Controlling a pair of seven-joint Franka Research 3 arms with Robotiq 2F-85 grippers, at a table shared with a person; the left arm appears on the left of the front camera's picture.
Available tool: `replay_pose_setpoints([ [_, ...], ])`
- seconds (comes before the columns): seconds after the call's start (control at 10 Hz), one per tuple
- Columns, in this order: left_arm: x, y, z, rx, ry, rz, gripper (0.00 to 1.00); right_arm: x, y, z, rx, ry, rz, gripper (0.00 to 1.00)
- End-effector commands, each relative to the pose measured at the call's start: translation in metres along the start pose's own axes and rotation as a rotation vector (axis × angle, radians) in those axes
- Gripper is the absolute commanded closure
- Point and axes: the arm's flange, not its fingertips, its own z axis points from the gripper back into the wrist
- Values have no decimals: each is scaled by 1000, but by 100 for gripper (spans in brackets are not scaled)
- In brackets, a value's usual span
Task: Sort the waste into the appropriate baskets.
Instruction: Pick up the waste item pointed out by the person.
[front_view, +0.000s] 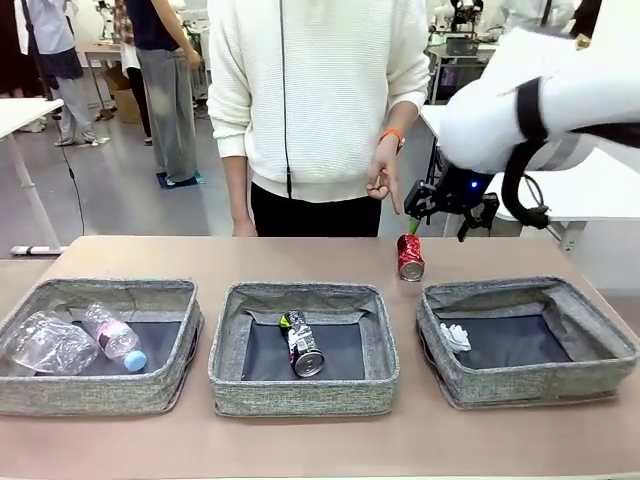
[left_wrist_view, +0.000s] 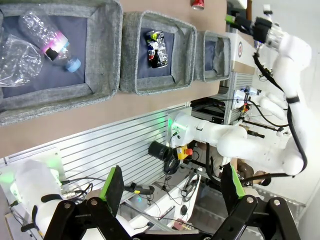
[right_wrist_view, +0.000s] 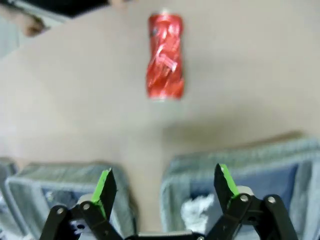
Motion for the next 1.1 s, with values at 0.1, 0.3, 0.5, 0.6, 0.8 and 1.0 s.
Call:
replay_pose_setpoints([
  [0.1, -3, 3, 1, -8, 5, -21, 0, 35, 3, -70, 81, -123, 29, 0],
  [0.3, -3, 3, 1, -8, 5, -21, 0, 40, 7, -101, 98, -142, -47, 0],
  [0.5, -3, 3, 1, -8, 5, -21, 0, 43, 10, -118, 76, -153, -92, 0],
  [0.6, -3, 3, 1, -8, 5, -21, 0, 44, 9, -125, 17, -149, -104, 0],
  [0.8, -3, 3, 1, -8, 5, -21, 0, 42, 6, -131, 43, -135, -137, 0],
  [1.0, -3, 3, 1, -8, 5, -21, 0, 41, 5, -130, 53, -134, -158, 0],
])
